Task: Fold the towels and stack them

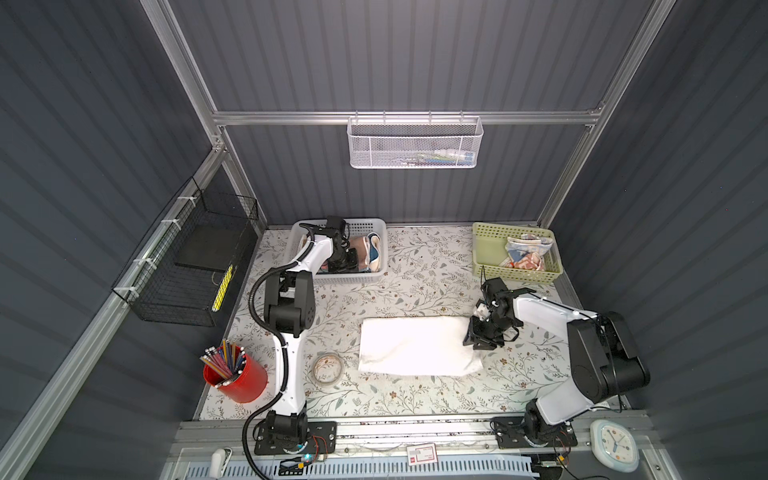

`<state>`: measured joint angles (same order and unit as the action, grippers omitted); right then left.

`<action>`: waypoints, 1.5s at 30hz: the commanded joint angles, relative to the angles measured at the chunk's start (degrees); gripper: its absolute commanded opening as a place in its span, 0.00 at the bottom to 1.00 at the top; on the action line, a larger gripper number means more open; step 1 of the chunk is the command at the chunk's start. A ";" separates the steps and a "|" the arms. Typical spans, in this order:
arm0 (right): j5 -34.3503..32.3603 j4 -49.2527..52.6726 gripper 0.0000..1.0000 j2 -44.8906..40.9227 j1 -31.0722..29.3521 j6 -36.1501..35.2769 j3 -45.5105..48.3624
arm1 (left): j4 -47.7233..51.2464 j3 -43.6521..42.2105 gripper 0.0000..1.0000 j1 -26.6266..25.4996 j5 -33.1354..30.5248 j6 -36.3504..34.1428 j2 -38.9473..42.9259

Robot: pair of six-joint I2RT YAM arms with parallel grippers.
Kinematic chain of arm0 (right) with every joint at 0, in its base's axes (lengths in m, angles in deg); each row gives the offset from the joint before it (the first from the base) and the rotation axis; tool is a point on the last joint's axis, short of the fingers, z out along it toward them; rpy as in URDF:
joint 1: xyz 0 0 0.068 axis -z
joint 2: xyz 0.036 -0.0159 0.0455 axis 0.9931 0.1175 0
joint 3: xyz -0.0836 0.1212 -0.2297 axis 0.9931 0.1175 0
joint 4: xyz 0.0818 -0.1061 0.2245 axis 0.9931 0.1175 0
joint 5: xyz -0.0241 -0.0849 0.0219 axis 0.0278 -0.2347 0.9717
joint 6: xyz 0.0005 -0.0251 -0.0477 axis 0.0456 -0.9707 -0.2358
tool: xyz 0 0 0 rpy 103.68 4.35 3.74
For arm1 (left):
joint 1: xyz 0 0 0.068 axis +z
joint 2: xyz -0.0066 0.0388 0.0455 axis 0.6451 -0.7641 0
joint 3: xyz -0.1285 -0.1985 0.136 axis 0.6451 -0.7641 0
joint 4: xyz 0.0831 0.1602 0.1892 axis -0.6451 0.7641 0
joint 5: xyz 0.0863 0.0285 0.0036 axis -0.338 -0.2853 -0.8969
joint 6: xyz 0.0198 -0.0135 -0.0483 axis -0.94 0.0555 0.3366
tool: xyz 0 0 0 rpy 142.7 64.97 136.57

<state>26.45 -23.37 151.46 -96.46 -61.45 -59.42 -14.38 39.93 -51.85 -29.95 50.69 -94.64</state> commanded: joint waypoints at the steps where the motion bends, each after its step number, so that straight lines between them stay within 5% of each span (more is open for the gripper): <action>1: -1.87 1.44 0.37 -1.07 1.05 -1.71 0.97 | -0.83 -4.92 0.40 -0.88 0.94 0.80 8.58; 10: -2.10 4.30 0.40 -5.33 0.98 -4.20 -1.57 | 4.89 -15.44 0.53 -1.59 -1.90 -1.85 30.07; 19: -6.01 6.52 0.41 -6.69 -0.86 -5.78 -4.81 | -2.23 -46.98 0.59 -3.74 11.28 5.20 46.62; 27: -0.33 1.90 0.41 -5.10 -2.87 -3.83 -0.91 | -24.36 -64.77 0.60 -8.94 20.93 15.63 44.04; 36: 0.93 0.05 0.40 -4.13 -3.40 -3.34 0.83 | -35.86 -67.70 0.59 -10.22 22.90 19.83 36.59; 40: 1.03 -0.39 0.39 -4.00 -3.40 -3.57 1.00 | -41.97 -68.12 0.47 -11.83 23.40 23.19 33.39; 45: 0.22 -0.70 0.38 -7.47 -3.43 -4.14 0.13 | -42.52 -64.53 0.16 -12.22 23.62 22.37 29.51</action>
<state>26.75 -23.85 146.67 -99.66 -65.08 -59.22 -56.43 -26.19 -63.72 -5.45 72.85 -63.04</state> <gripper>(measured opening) 0.382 0.180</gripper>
